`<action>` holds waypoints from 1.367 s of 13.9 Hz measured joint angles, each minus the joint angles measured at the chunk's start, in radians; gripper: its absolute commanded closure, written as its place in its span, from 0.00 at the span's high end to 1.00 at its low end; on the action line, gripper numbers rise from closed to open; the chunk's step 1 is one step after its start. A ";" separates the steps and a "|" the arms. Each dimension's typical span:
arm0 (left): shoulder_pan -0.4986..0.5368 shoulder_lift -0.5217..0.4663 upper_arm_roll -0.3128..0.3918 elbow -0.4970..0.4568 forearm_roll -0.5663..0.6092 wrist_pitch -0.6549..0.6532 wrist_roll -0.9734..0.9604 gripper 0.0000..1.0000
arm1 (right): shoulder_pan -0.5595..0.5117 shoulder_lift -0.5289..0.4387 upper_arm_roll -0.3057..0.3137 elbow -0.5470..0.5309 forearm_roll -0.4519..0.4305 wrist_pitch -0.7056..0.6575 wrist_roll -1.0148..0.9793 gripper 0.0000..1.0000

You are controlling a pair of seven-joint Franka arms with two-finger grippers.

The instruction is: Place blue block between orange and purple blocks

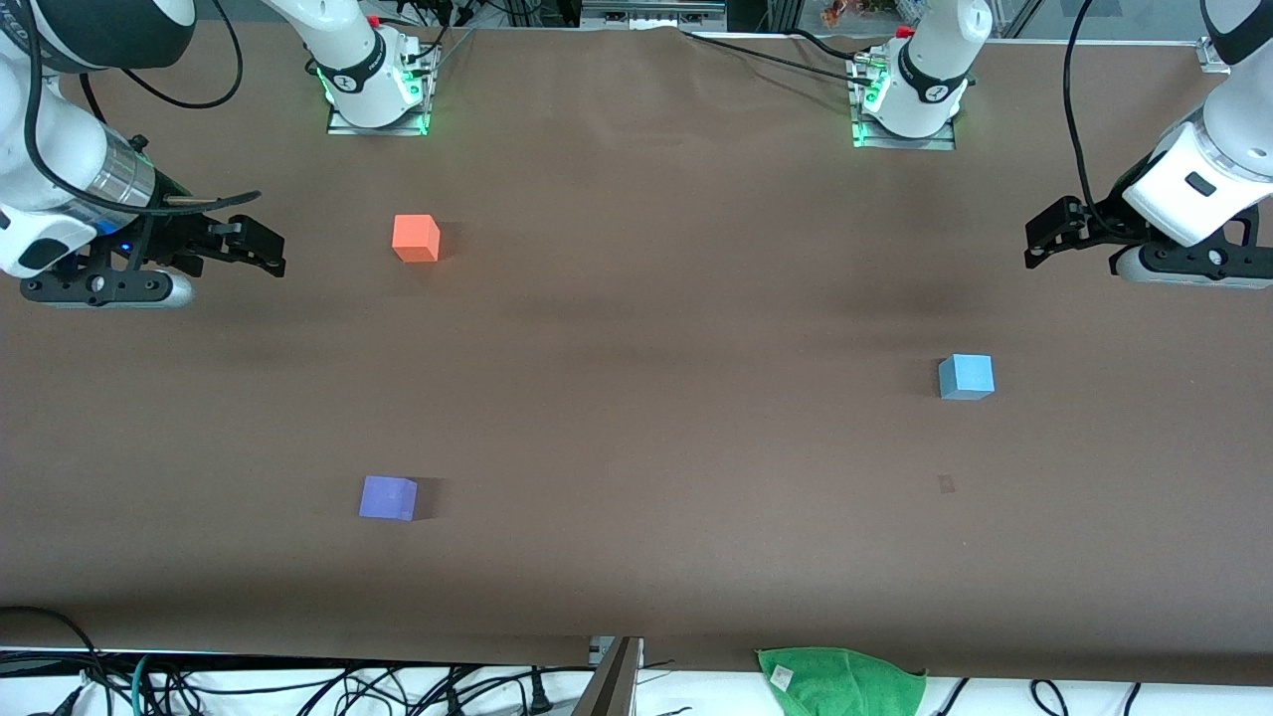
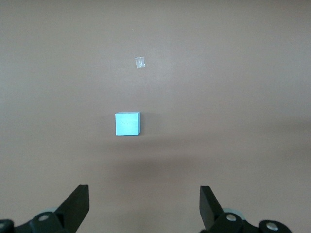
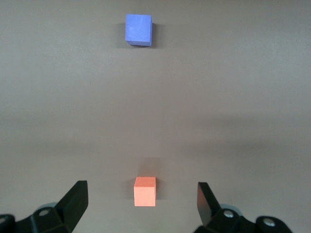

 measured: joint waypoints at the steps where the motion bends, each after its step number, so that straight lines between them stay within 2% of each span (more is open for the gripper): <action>1: 0.000 0.000 0.000 0.000 0.000 0.000 0.000 1.00 | 0.000 0.000 0.000 0.000 0.000 0.000 0.000 0.99; 19: 0.005 0.043 0.012 0.029 0.000 -0.018 0.000 1.00 | 0.000 0.000 0.000 -0.001 0.000 -0.001 0.000 0.99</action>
